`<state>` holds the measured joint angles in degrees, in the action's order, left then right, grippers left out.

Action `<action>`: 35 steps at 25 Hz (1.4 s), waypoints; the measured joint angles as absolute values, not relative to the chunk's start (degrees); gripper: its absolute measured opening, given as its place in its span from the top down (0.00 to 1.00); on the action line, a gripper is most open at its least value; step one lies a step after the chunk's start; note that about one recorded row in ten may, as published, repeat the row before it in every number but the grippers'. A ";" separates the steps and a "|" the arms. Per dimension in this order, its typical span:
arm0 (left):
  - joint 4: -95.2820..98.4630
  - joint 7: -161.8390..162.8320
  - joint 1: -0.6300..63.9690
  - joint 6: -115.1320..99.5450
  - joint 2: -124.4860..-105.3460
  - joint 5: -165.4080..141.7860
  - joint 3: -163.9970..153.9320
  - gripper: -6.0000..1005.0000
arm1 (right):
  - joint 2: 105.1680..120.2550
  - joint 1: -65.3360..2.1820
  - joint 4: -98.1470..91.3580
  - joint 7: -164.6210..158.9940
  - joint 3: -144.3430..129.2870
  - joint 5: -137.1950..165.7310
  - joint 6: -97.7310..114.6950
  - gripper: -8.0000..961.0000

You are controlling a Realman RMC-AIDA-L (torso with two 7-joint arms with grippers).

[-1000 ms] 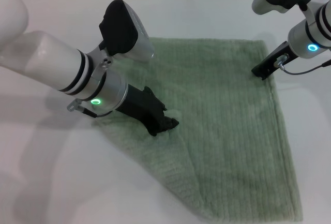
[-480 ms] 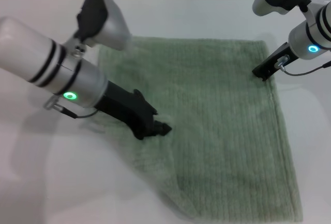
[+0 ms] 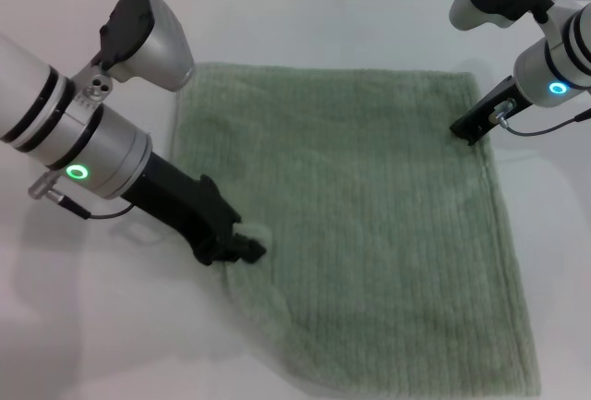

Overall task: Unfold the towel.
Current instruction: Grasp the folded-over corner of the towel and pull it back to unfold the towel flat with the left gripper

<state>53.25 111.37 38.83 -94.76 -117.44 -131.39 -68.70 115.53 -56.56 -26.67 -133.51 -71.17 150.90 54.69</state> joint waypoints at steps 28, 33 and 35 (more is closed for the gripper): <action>54.09 111.89 41.06 -101.45 -117.97 -139.74 -65.64 0.86 | 115.52 -57.38 -26.18 -133.54 -71.37 151.54 55.46 0.97; 53.94 111.88 40.79 -101.03 -117.96 -139.85 -65.66 0.62 | 115.49 -58.47 -26.33 -134.11 -71.22 152.68 56.21 0.97; 53.87 111.88 40.75 -100.71 -117.95 -139.87 -65.64 0.62 | 115.48 -58.79 -27.43 -134.32 -70.98 153.62 56.71 0.97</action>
